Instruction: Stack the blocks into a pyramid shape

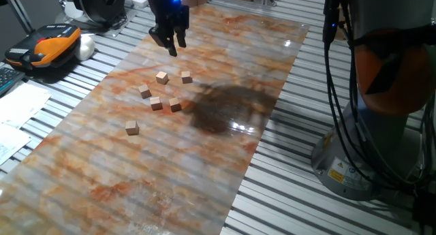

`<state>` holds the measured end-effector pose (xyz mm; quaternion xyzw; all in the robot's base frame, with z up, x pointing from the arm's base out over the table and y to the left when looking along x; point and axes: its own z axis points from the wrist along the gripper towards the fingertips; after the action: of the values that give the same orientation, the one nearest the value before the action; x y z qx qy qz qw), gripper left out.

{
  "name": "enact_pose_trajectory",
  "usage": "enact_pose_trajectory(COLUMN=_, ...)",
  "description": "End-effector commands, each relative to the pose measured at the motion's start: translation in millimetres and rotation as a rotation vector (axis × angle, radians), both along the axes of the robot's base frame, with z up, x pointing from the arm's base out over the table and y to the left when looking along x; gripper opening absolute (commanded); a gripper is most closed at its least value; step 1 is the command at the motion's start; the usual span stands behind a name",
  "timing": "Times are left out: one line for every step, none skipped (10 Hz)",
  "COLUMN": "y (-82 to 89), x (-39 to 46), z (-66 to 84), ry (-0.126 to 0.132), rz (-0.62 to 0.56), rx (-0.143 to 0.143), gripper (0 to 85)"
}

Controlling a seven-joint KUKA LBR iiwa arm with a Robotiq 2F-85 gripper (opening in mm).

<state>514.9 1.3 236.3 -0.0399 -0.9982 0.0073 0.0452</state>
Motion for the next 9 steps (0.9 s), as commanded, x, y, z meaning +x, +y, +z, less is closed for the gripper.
enact_pose_trajectory(y=0.1, x=0.1, z=-0.1, ry=0.0, rz=0.0, rx=0.0, gripper=0.0)
enact_pose_trajectory(y=0.2, x=0.2, z=-0.1, ry=-0.002, rz=0.0, rx=0.0, gripper=0.0)
enact_pose_trajectory(y=0.3, x=0.3, z=-0.2, ry=-0.003, rz=0.0, rx=0.0, gripper=0.0)
enact_pose_trajectory(y=0.5, x=0.4, z=-0.3, ry=-0.005, rz=0.0, rx=0.001, gripper=0.0)
enact_pose_trajectory(y=0.5, x=0.5, z=-0.3, ry=-0.009, rz=0.003, rx=-0.001, gripper=0.0)
enact_pose_trajectory(y=0.5, x=0.7, z=-0.4, ry=-0.012, rz=0.006, rx=-0.001, gripper=0.0)
enact_pose_trajectory(y=0.6, x=1.1, z=-0.7, ry=-0.011, rz=0.006, rx=-0.001, gripper=0.0)
enact_pose_trajectory(y=1.2, x=1.6, z=-1.2, ry=-0.009, rz=-0.008, rx=-0.01, gripper=0.0)
enact_pose_trajectory(y=1.3, x=1.7, z=-1.3, ry=-0.015, rz=0.005, rx=-0.006, gripper=0.0)
